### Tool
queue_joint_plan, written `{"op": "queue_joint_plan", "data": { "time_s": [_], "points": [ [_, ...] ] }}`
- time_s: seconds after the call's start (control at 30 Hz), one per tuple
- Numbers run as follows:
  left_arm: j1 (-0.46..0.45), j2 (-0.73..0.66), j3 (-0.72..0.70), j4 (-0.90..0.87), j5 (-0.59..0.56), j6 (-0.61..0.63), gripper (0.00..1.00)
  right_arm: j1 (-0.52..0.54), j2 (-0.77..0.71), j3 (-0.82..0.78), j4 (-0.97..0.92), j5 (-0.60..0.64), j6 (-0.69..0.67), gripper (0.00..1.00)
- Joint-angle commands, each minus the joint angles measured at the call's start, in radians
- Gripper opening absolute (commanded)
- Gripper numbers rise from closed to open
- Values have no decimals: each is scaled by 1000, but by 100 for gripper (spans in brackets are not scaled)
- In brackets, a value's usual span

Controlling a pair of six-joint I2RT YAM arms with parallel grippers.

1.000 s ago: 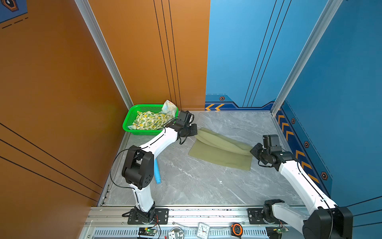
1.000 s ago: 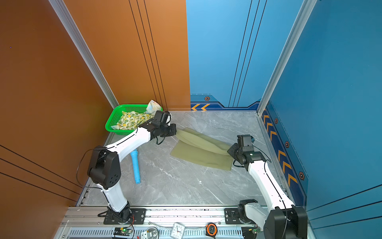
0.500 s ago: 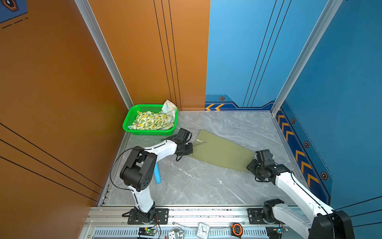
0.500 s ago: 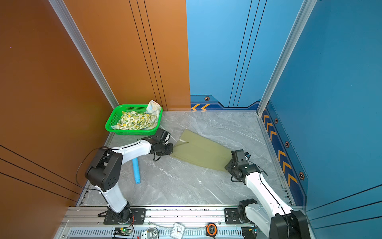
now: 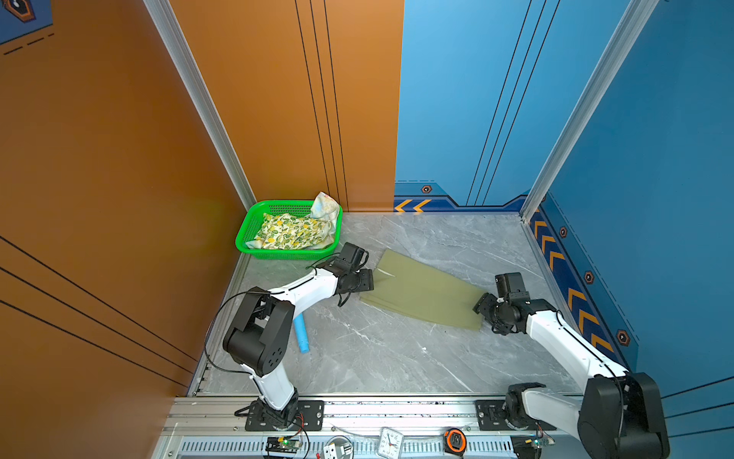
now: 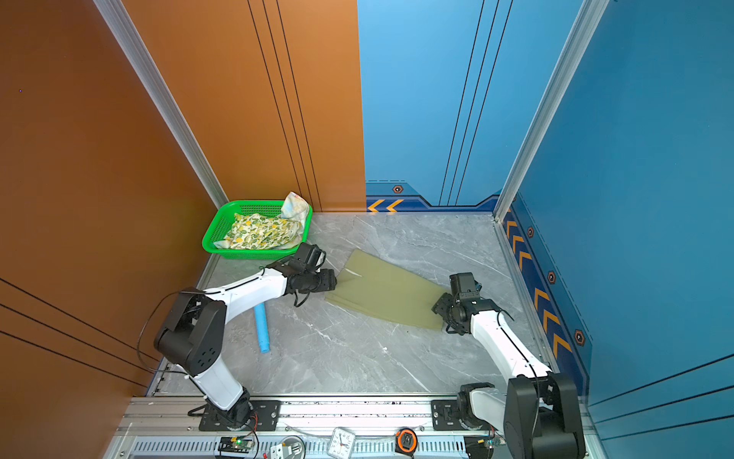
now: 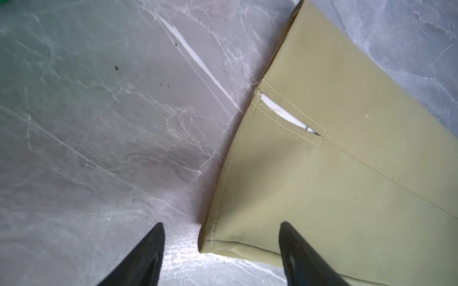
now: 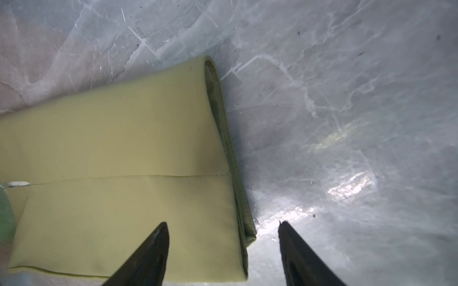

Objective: Fold and stack skirts
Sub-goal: Fold the skirt at the center of the table.

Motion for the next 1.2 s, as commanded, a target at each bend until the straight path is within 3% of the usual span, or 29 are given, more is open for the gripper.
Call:
{"op": "queue_joint_plan", "data": {
  "time_s": [0.0,0.37,0.67,1.07,1.17],
  "points": [
    [-32,0,79,-50,-72,72,79,-48,42,23,45,-89,-54,71],
    [-136,174,296,-135,-128,200,80,-95,186,38,152,-173,-75,66],
    [-121,246,309,-169,-159,211,80,-91,250,13,188,-153,-92,59],
    [-29,282,307,-139,-78,208,77,-89,285,11,246,-152,-118,22],
    [-24,302,303,-115,-24,204,71,-91,277,27,247,-145,-130,7]
  ]
}}
